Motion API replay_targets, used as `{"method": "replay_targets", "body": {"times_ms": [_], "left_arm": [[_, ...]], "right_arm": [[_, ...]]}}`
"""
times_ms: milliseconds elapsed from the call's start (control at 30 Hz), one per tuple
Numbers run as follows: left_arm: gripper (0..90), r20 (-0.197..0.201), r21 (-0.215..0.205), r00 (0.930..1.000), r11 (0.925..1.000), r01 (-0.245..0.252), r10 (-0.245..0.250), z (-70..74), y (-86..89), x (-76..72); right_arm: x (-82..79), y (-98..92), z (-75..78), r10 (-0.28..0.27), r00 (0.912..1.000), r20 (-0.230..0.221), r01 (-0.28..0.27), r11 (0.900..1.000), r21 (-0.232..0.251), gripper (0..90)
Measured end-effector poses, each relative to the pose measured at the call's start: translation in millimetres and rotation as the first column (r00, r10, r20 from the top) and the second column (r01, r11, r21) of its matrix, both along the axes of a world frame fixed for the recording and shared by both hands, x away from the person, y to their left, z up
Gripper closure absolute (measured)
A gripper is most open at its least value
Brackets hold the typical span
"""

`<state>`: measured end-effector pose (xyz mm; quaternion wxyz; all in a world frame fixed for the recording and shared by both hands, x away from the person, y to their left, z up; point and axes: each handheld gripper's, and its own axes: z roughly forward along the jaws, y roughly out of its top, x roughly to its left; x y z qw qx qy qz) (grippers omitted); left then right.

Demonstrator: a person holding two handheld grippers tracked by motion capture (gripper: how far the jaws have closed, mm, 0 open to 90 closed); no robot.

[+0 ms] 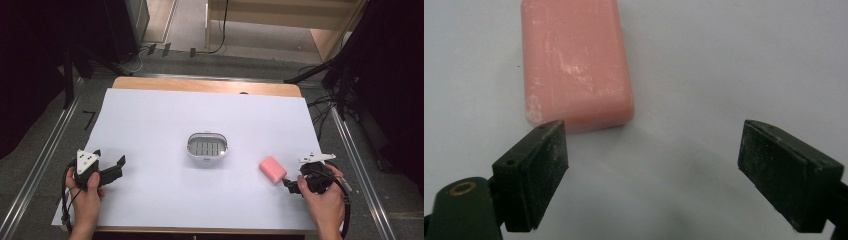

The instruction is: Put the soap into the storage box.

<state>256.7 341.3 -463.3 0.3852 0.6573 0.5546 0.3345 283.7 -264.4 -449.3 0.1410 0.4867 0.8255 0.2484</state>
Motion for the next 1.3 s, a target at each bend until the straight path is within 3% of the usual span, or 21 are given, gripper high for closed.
{"method": "replay_targets", "body": {"times_ms": [400,633,1167,1300], "left_arm": [[14.1,-0.001,0.0,1.0,1.0,0.001,-0.001,0.0,0.0,0.2],[14.0,0.001,-0.002,1.0,1.0,0.0,0.0,-0.2,-0.1,0.3],[14.1,0.0,-0.002,1.0,1.0,-0.001,0.001,-0.1,0.0,0.2],[14.1,0.0,-0.002,1.0,1.0,-0.001,0.001,-0.1,0.0,0.3]], "right_arm": [[5.3,15.4,4.4,0.029,0.9995,-0.013,-0.029,1.0,0.005,13.3],[8.3,24.5,8.9,0.038,0.9992,-0.013,-0.037,0.999,0.034,13.4],[25.0,46.4,1.4,0.059,0.9958,-0.07,-0.058,0.998,0.015,14.4],[27.3,49.5,-0.5,0.054,0.9955,-0.078,-0.053,0.998,0.013,19.8]]}}
